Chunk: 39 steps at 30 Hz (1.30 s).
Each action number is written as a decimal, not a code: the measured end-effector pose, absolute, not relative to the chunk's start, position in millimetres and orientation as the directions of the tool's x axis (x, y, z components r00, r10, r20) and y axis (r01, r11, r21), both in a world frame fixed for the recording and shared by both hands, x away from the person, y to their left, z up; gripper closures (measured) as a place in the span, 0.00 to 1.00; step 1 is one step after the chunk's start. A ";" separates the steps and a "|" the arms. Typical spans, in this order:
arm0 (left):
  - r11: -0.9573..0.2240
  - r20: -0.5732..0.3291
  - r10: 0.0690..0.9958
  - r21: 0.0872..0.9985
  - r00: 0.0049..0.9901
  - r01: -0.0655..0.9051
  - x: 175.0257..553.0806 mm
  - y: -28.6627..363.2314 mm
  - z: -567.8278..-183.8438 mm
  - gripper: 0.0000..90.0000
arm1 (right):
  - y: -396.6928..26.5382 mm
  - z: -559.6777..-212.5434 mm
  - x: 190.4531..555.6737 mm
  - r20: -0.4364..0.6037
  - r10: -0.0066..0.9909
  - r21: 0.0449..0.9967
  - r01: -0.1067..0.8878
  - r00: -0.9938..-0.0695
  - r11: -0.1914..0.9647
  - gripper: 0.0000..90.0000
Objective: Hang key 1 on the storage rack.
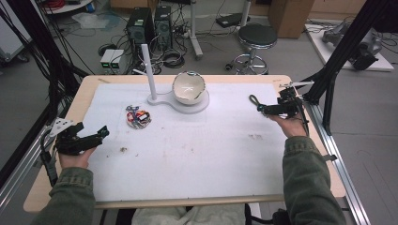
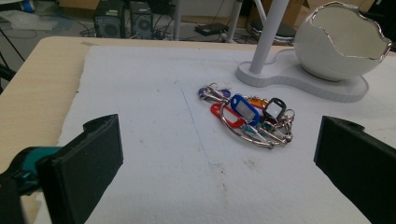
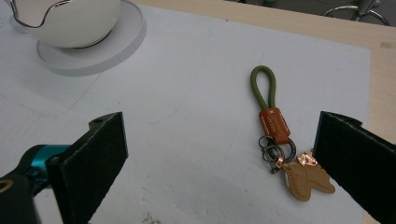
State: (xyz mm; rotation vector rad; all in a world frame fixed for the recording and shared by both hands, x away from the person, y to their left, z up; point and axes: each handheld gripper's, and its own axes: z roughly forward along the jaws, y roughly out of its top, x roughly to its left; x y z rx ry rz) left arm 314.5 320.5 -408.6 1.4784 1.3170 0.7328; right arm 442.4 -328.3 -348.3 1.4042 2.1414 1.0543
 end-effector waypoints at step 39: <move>0.077 -0.168 0.960 0.928 0.224 0.365 316.8 321.2 -409.4 0.02 | -340.4 -382.3 512.6 0.142 0.909 0.614 0.755 -0.391 0.229 0.03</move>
